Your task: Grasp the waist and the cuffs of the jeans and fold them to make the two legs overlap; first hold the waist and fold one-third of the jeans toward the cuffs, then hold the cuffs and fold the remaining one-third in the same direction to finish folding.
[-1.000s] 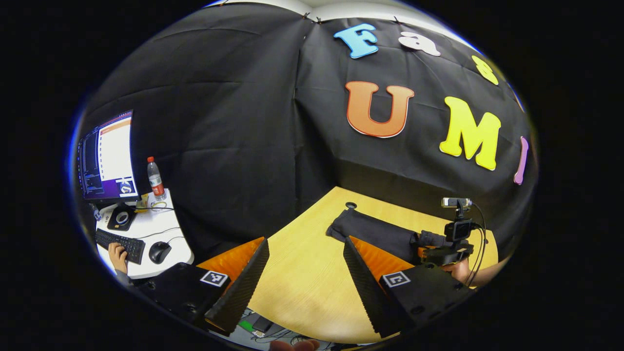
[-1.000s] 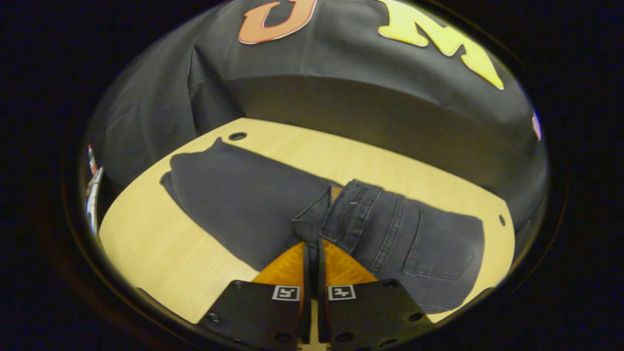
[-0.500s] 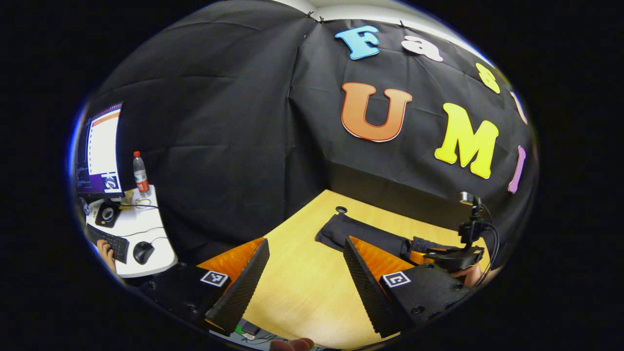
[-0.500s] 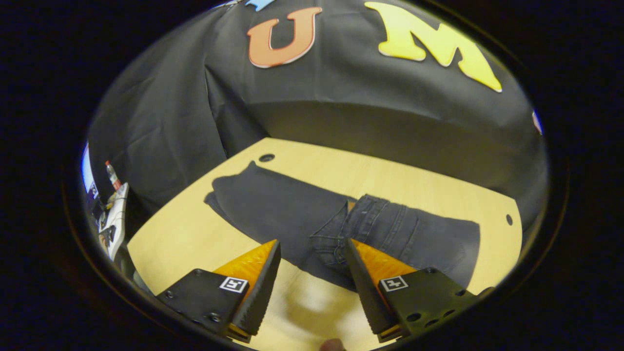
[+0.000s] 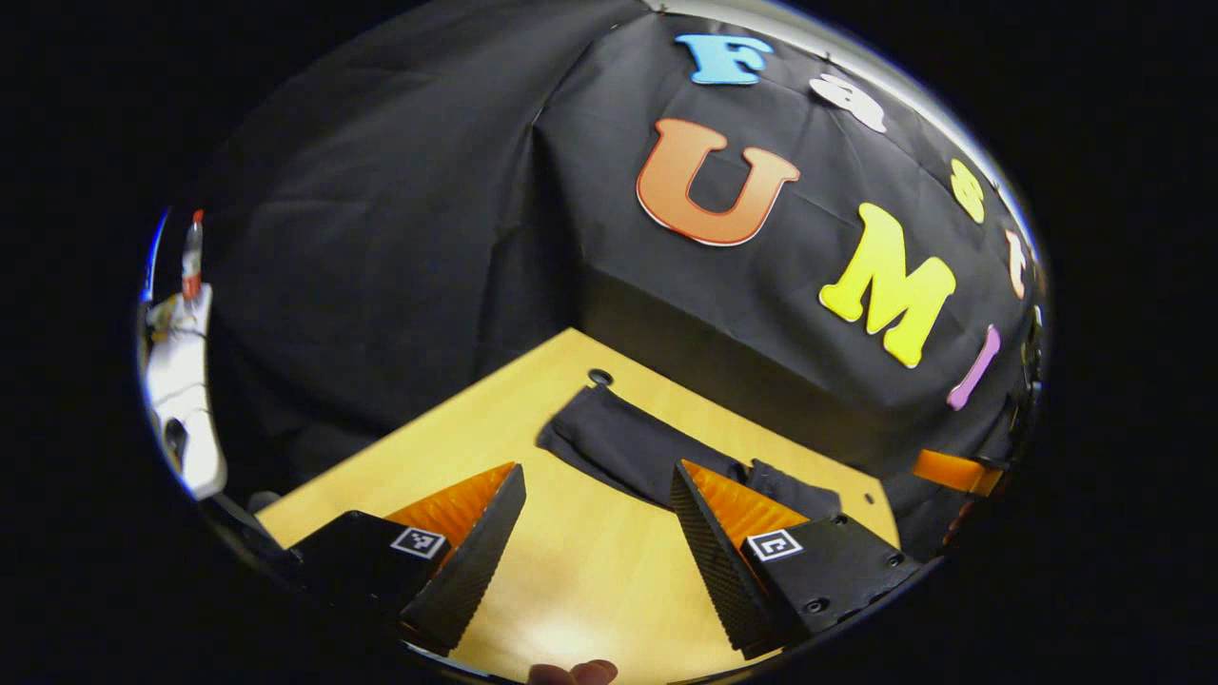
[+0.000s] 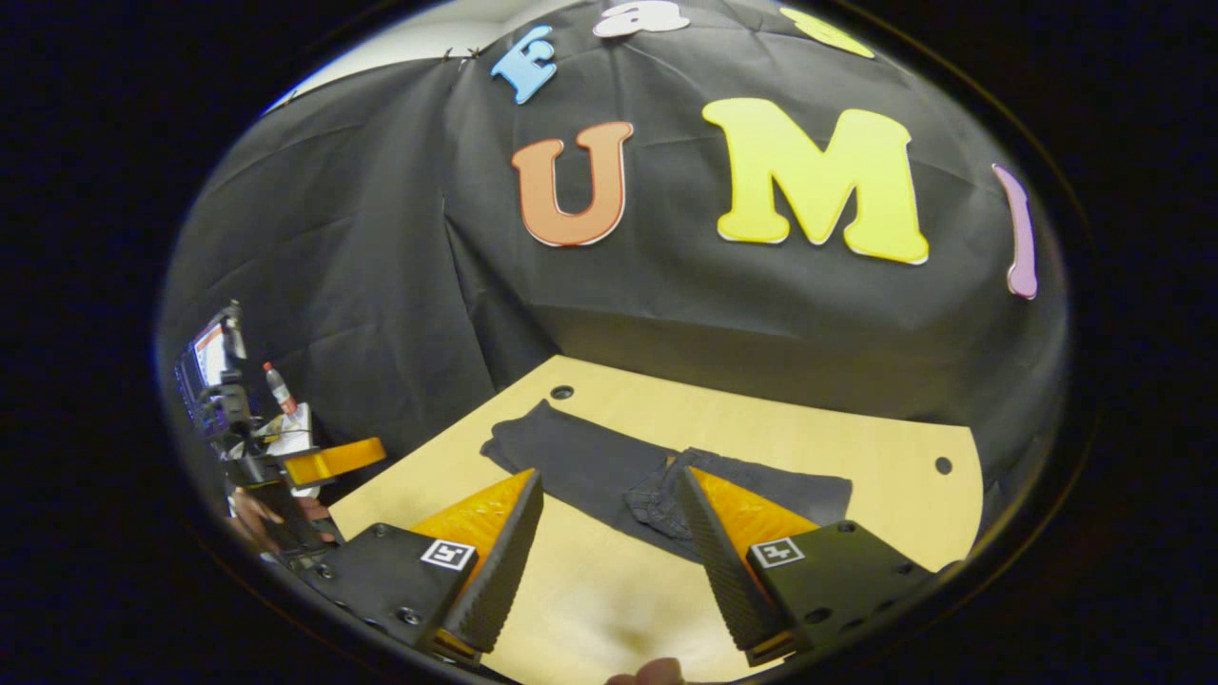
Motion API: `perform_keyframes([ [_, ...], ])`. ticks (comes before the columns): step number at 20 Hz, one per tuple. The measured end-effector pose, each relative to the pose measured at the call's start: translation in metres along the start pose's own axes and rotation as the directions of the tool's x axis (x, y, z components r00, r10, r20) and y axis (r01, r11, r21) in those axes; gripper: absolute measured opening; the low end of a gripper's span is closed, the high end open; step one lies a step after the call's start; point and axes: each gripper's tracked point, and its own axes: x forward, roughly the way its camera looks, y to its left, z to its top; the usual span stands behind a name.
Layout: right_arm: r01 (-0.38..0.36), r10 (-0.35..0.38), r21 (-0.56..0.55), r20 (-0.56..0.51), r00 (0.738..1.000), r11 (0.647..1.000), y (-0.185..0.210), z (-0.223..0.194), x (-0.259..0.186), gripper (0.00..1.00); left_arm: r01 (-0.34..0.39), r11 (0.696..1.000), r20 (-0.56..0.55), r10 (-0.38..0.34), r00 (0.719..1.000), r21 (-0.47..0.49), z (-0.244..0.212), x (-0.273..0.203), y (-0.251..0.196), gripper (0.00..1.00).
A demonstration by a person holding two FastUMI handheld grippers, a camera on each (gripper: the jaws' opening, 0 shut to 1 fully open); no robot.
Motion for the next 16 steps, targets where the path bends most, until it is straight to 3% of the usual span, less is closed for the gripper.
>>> perform_keyframes([
  [3, 0.054, -0.053, 0.029, -0.025, 0.998, 0.998, -0.026, 0.0, -0.034, 0.87, 0.063, 0.978, -0.052, -0.075, 0.996, -0.199, -0.014, 0.053, -0.001, 0.99],
  [6, 0.125, -0.124, 0.031, -0.047, 0.991, 0.992, -0.057, -0.001, -0.059, 0.87, 0.069, 0.881, -0.08, -0.12, 0.99, -0.467, -0.028, 0.11, 0.004, 0.99],
  [10, 0.214, -0.211, 0.025, -0.093, 0.973, 0.977, -0.095, -0.014, -0.079, 0.89, 0.002, 0.805, -0.108, -0.082, 0.991, -0.593, -0.046, 0.166, 0.024, 1.0],
  [13, 0.263, -0.25, 0.092, -0.135, 0.959, 0.96, -0.112, -0.024, -0.067, 0.87, -0.038, 0.741, -0.131, -0.067, 0.989, -0.671, -0.05, 0.194, 0.034, 0.99],
  [15, 0.273, -0.252, 0.151, -0.145, 0.957, 0.95, -0.125, -0.027, -0.067, 0.89, -0.075, 0.72, -0.157, -0.048, 0.986, -0.69, -0.059, 0.213, 0.046, 0.99],
  [16, 0.281, -0.258, 0.169, -0.146, 0.955, 0.945, -0.13, -0.029, -0.069, 0.89, -0.066, 0.689, -0.149, -0.062, 0.987, -0.722, -0.056, 0.218, 0.044, 0.99],
])
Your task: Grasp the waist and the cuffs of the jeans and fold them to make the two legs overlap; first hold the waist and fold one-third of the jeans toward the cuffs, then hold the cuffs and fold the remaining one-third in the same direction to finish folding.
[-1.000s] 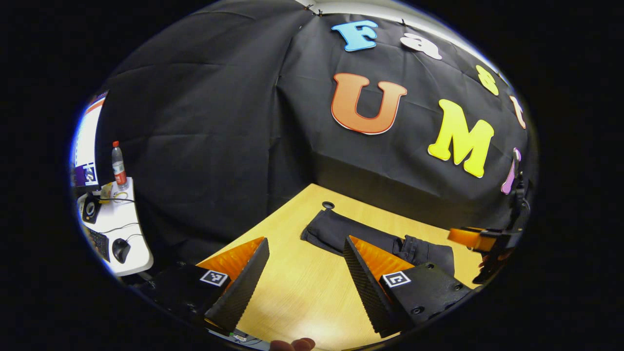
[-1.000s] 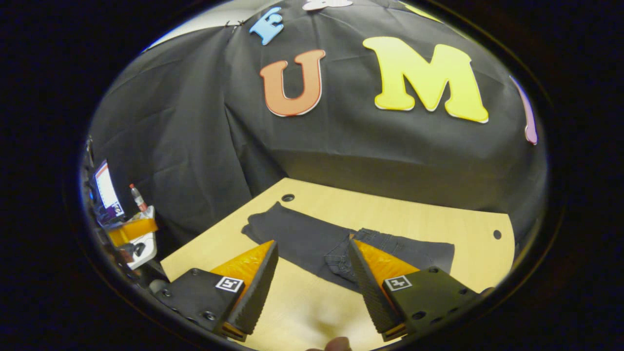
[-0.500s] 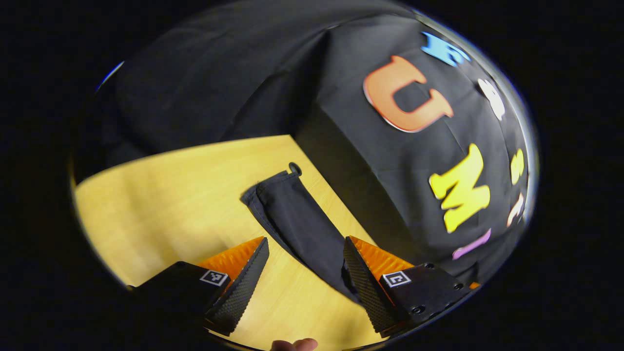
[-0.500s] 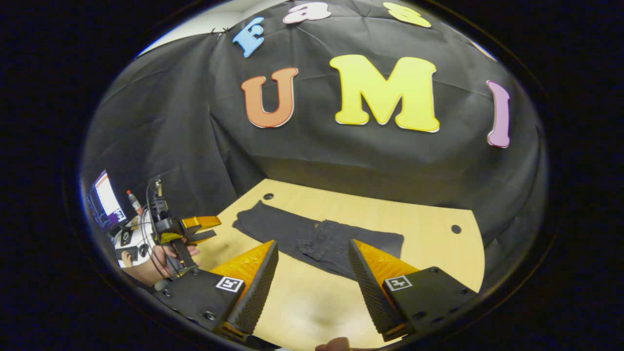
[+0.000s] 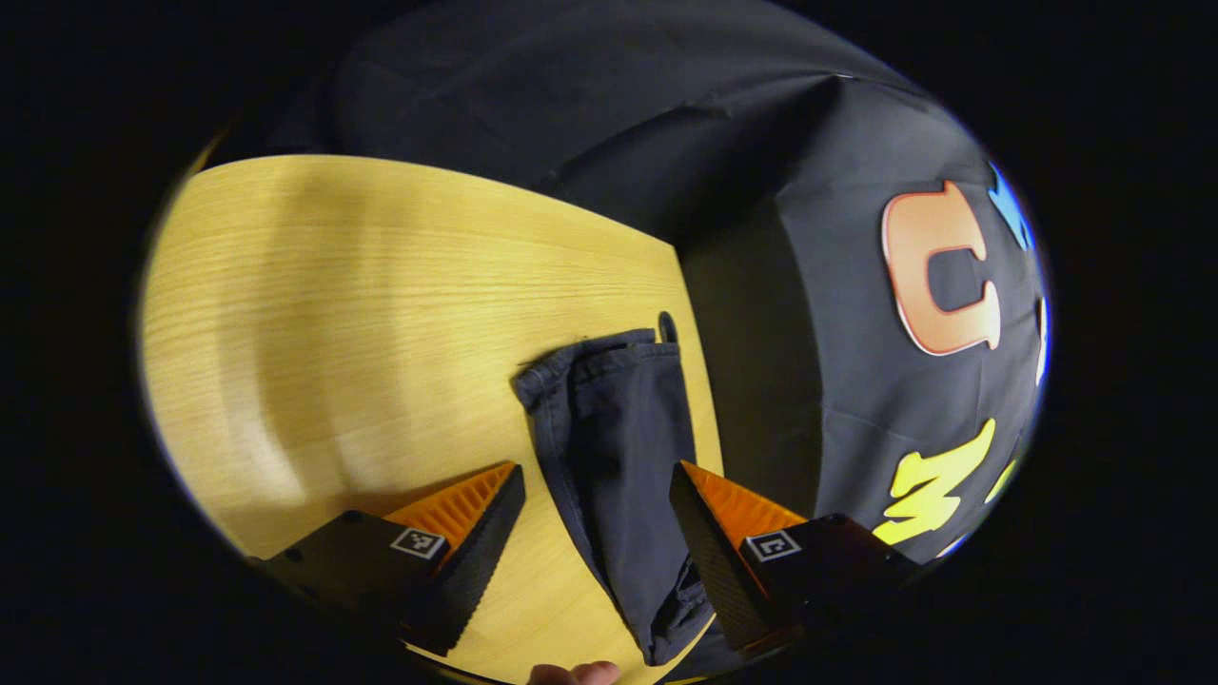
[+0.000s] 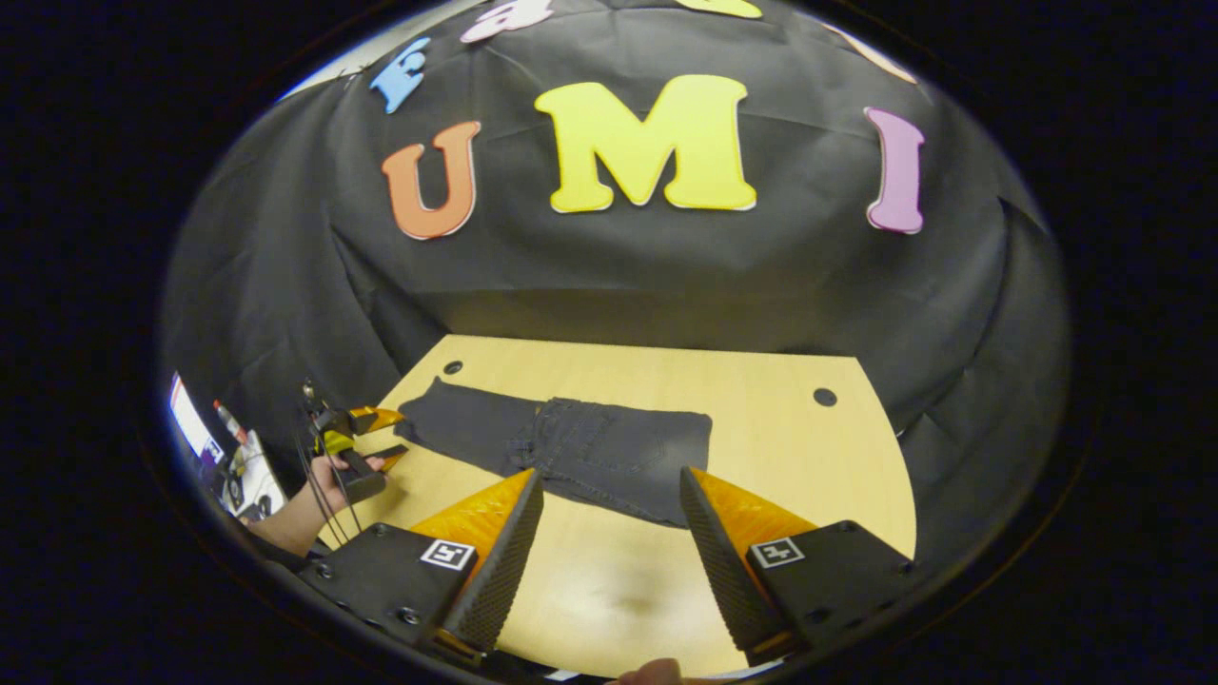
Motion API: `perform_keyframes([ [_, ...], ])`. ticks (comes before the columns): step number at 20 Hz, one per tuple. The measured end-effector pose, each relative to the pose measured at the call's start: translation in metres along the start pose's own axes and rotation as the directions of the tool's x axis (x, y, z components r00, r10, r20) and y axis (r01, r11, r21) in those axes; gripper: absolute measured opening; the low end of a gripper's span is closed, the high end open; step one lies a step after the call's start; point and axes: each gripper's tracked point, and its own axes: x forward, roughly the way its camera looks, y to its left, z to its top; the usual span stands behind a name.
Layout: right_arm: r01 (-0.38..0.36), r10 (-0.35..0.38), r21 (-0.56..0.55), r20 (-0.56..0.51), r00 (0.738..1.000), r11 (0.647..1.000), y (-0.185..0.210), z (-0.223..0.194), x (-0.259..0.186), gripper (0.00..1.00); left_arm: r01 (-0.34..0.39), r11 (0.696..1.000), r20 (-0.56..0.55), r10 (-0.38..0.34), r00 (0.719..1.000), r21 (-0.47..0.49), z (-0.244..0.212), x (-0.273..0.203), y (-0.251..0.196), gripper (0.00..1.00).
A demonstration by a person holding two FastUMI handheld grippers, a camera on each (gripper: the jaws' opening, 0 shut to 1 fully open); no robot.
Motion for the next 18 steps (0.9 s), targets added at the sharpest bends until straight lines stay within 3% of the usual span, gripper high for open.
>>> perform_keyframes([
  [4, 0.039, -0.039, 0.037, -0.015, 0.999, 0.999, -0.02, -0.007, 0.001, 0.87, 0.054, 0.99, 0.006, -0.054, 0.999, -0.132, 0.017, 0.024, -0.012, 0.96],
  [8, 0.052, -0.048, 0.103, -0.042, 0.998, 0.993, -0.035, -0.014, 0.007, 0.9, 0.079, 0.995, -0.007, -0.079, 0.997, -0.055, 0.012, 0.044, -0.021, 0.93],
  [9, 0.053, -0.048, 0.111, -0.046, 0.998, 0.992, -0.037, -0.016, 0.008, 0.87, 0.069, 0.997, -0.012, -0.07, 0.998, -0.038, 0.012, 0.048, -0.017, 0.92],
  [10, 0.052, -0.047, 0.113, -0.046, 0.998, 0.992, -0.038, -0.016, 0.008, 0.87, 0.059, 0.998, -0.009, -0.06, 0.998, -0.032, 0.011, 0.052, -0.013, 0.66],
  [11, 0.051, -0.047, 0.11, -0.043, 0.998, 0.993, -0.038, -0.017, 0.008, 0.92, 0.051, 0.998, -0.002, -0.051, 0.999, -0.039, 0.012, 0.054, -0.008, 0.63],
  [12, 0.051, -0.047, 0.106, -0.038, 0.998, 0.993, -0.037, -0.016, 0.006, 0.87, 0.044, 0.998, 0.002, -0.044, 0.999, -0.044, 0.012, 0.055, -0.006, 0.6],
  [13, 0.049, -0.046, 0.1, -0.032, 0.998, 0.994, -0.037, -0.016, 0.003, 0.87, 0.034, 0.998, 0.008, -0.034, 0.999, -0.047, 0.011, 0.057, -0.006, 0.23],
  [14, 0.049, -0.047, 0.094, -0.026, 0.999, 0.994, -0.037, -0.016, 0.0, 0.92, 0.036, 0.998, 0.014, -0.036, 0.999, -0.046, 0.01, 0.057, -0.009, 0.21],
  [16, 0.052, -0.051, 0.087, -0.015, 0.999, 0.995, -0.037, -0.018, -0.005, 0.87, 0.037, 0.999, 0.021, -0.036, 0.999, -0.024, 0.007, 0.054, -0.015, 0.13],
  [18, 0.054, -0.054, 0.092, 0.002, 0.999, 0.994, -0.039, -0.02, -0.013, 0.87, 0.097, 0.995, 0.025, -0.097, 0.995, -0.003, 0.009, 0.041, -0.045, 0.1],
])
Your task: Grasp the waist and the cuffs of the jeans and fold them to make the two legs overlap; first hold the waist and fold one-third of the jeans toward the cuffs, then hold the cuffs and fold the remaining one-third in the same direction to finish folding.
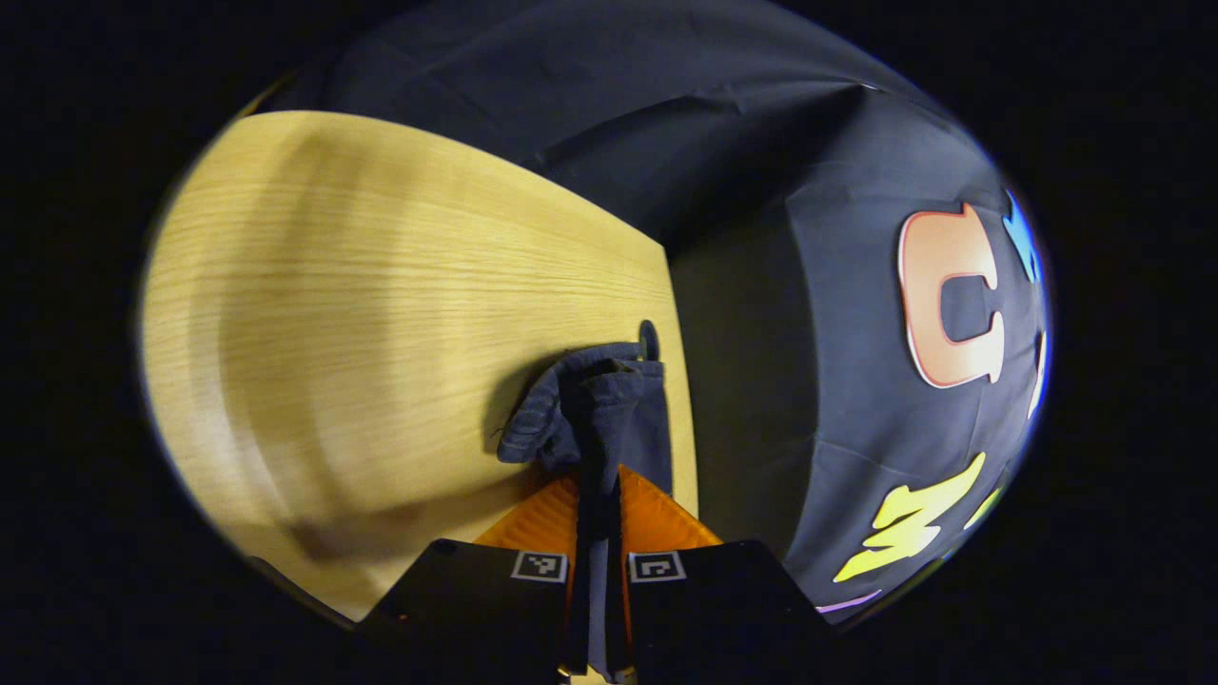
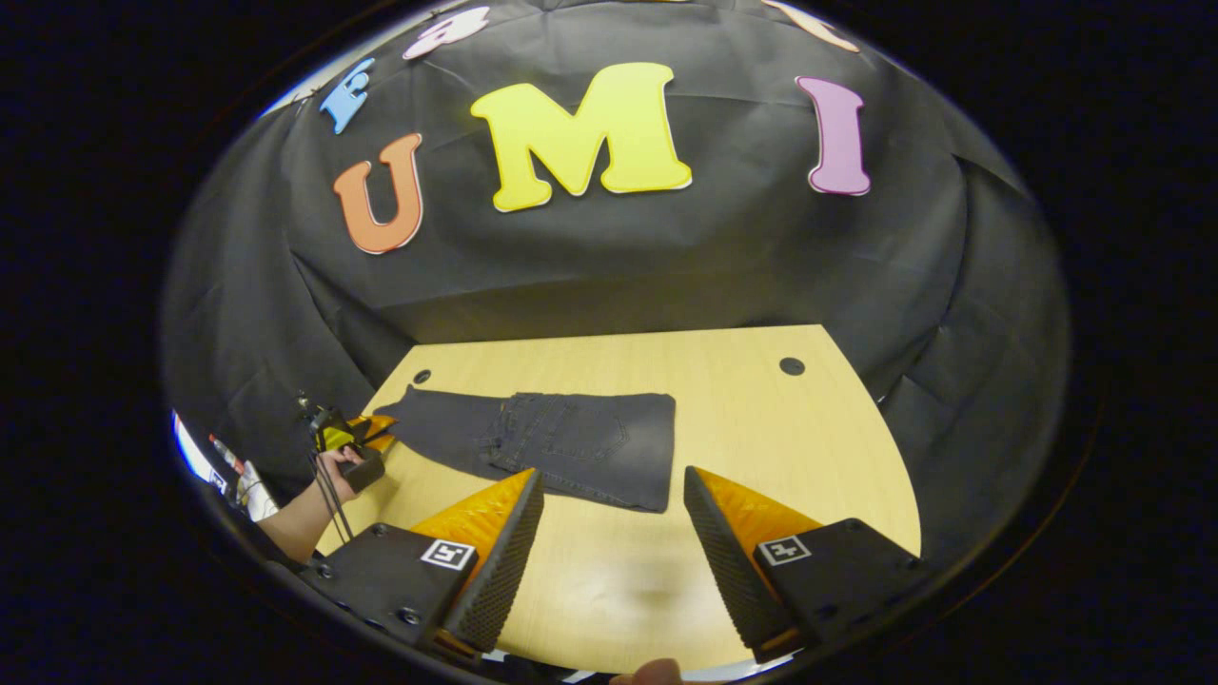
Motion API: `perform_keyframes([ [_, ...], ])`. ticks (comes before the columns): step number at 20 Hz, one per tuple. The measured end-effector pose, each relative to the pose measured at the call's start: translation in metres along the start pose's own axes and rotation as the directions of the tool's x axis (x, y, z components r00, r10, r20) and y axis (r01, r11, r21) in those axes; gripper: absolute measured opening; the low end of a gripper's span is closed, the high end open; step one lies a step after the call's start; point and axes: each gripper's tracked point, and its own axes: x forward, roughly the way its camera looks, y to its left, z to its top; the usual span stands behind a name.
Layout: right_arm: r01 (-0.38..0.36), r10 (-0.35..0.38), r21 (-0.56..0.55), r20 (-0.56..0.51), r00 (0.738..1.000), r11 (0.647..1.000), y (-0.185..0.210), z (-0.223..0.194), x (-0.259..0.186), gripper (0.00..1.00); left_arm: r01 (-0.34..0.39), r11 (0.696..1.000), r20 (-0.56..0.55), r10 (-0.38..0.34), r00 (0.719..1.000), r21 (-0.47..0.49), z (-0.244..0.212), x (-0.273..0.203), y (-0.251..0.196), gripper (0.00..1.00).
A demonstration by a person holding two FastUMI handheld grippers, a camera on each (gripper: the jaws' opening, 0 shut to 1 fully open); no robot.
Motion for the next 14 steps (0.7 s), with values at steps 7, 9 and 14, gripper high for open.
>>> perform_keyframes([
  [7, 0.013, -0.015, 0.03, 0.087, 0.996, 0.999, -0.007, -0.007, -0.042, 0.92, 0.141, 0.959, -0.027, -0.138, 0.99, 0.246, -0.062, -0.043, -0.128, 0.08],
  [9, 0.015, -0.021, 0.056, 0.104, 0.994, 0.998, -0.014, -0.012, -0.057, 0.92, 0.194, 0.929, -0.077, -0.179, 0.981, 0.316, -0.107, -0.053, -0.168, 0.08],
  [14, 0.056, -0.083, 0.175, 0.154, 0.985, 0.983, -0.054, -0.027, -0.094, 0.92, 0.324, 0.834, -0.248, -0.232, 0.941, 0.448, -0.237, -0.056, -0.229, 0.08],
])
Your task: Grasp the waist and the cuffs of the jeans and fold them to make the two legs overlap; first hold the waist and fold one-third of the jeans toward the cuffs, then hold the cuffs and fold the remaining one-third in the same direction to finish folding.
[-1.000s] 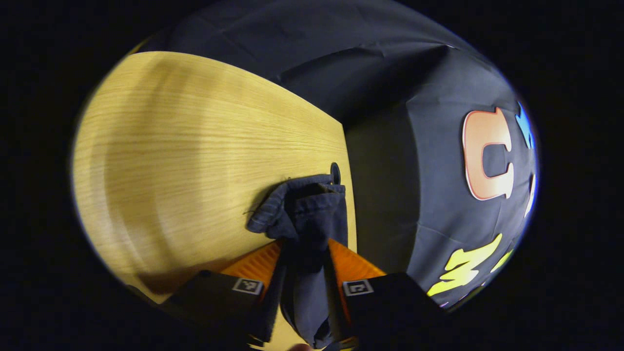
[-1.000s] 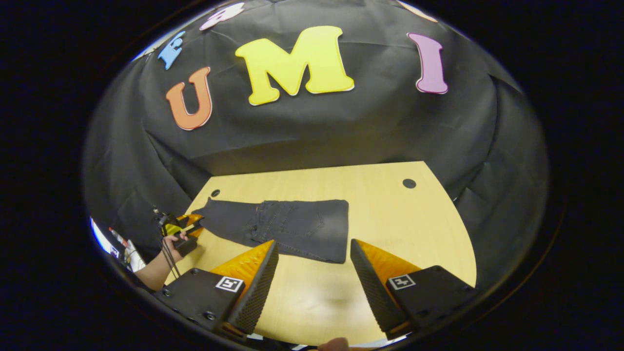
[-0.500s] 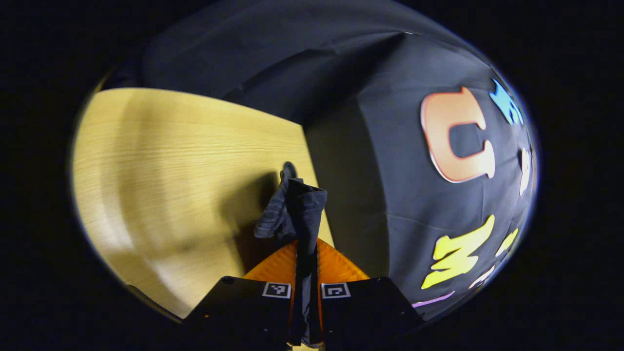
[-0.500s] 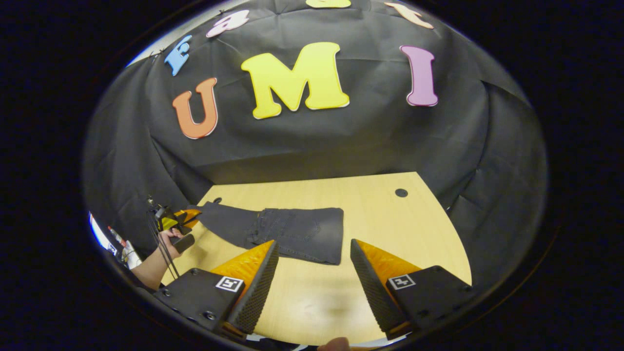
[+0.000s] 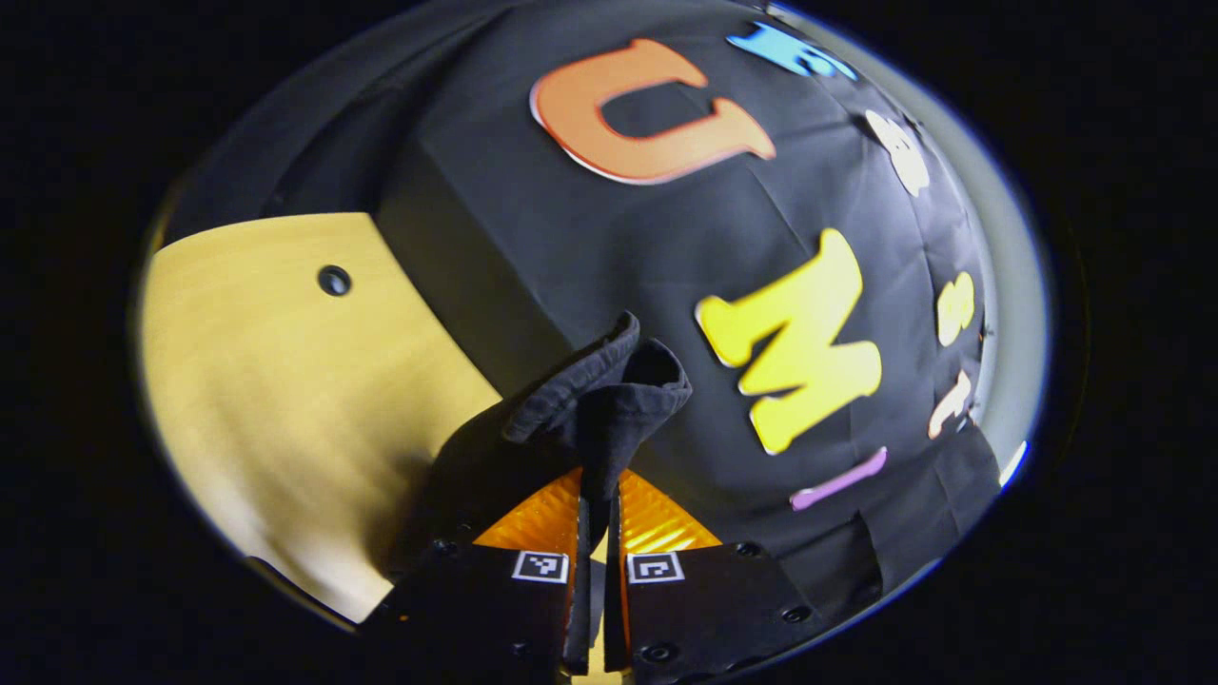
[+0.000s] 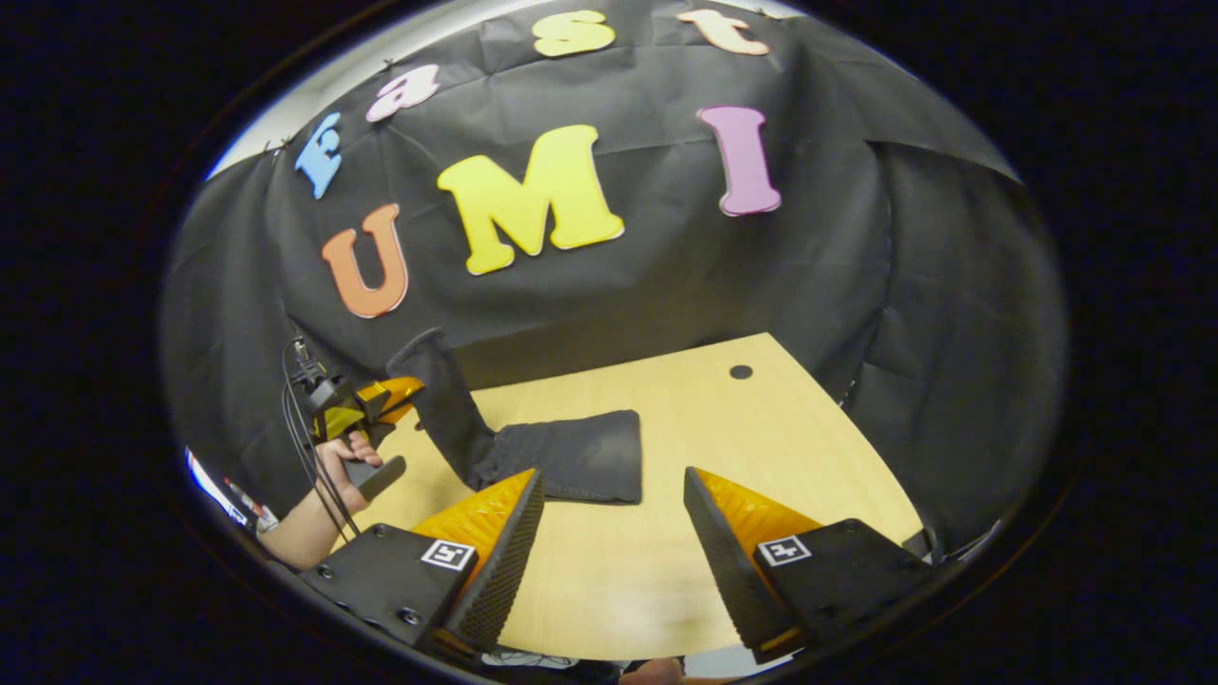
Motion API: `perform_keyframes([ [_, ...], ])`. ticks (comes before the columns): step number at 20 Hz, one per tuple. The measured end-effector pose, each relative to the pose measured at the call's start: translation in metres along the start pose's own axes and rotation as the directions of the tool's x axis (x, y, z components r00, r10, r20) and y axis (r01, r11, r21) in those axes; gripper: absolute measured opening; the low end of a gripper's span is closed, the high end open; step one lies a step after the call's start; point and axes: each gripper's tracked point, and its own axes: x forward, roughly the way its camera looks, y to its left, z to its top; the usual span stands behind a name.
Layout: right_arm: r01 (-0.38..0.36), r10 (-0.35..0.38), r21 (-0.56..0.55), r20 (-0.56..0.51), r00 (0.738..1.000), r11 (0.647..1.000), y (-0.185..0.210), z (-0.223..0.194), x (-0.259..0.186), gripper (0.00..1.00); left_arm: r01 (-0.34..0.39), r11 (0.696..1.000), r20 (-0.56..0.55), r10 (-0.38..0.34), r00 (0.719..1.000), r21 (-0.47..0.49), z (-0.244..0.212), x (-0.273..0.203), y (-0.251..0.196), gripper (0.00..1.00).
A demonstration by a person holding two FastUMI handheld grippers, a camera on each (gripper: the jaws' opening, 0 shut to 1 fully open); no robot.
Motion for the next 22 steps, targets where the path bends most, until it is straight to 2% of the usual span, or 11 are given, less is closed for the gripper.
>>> perform_keyframes([
  [3, 0.07, -0.07, 0.049, 0.004, 0.998, 0.996, -0.037, -0.011, -0.018, 0.92, -0.001, 0.999, -0.084, 0.004, 0.996, 0.038, -0.064, 0.049, -0.019, 0.08],
  [4, 0.09, -0.091, 0.07, -0.001, 0.996, 0.993, -0.047, -0.017, -0.024, 0.87, -0.004, 0.999, -0.119, 0.008, 0.993, 0.036, -0.088, 0.059, -0.019, 0.08],
  [5, 0.112, -0.112, 0.09, -0.007, 0.994, 0.99, -0.058, -0.022, -0.027, 0.93, -0.016, 0.999, -0.152, 0.022, 0.988, 0.039, -0.109, 0.073, -0.018, 0.08],
  [8, 0.158, -0.155, 0.125, -0.031, 0.987, 0.98, -0.083, -0.035, -0.035, 0.93, -0.084, 0.991, -0.224, 0.106, 0.969, 0.102, -0.171, 0.095, -0.012, 0.09],
  [15, 0.19, -0.181, 0.152, -0.07, 0.981, 0.97, -0.109, -0.044, -0.024, 0.92, -0.195, 0.95, -0.287, 0.263, 0.921, 0.243, -0.241, 0.109, 0.02, 0.19],
  [16, 0.188, -0.178, 0.152, -0.074, 0.981, 0.97, -0.11, -0.045, -0.022, 0.93, -0.194, 0.947, -0.292, 0.266, 0.919, 0.255, -0.244, 0.11, 0.021, 0.24],
  [17, 0.18, -0.17, 0.152, -0.077, 0.982, 0.972, -0.108, -0.046, -0.02, 0.93, -0.185, 0.946, -0.293, 0.263, 0.919, 0.267, -0.246, 0.111, 0.019, 0.41],
  [18, 0.173, -0.163, 0.152, -0.079, 0.984, 0.973, -0.104, -0.047, -0.017, 0.93, -0.178, 0.943, -0.291, 0.26, 0.921, 0.281, -0.245, 0.11, 0.015, 0.35],
  [20, 0.158, -0.148, 0.146, -0.076, 0.986, 0.977, -0.099, -0.046, -0.013, 0.92, -0.17, 0.931, -0.286, 0.267, 0.92, 0.323, -0.248, 0.108, 0.009, 0.75],
  [21, 0.152, -0.143, 0.141, -0.075, 0.987, 0.978, -0.097, -0.046, -0.012, 0.92, -0.16, 0.926, -0.287, 0.265, 0.921, 0.343, -0.249, 0.108, 0.006, 0.78],
  [22, 0.148, -0.139, 0.136, -0.072, 0.988, 0.98, -0.094, -0.045, -0.011, 0.93, -0.156, 0.918, -0.282, 0.268, 0.921, 0.365, -0.25, 0.106, 0.003, 0.65],
])
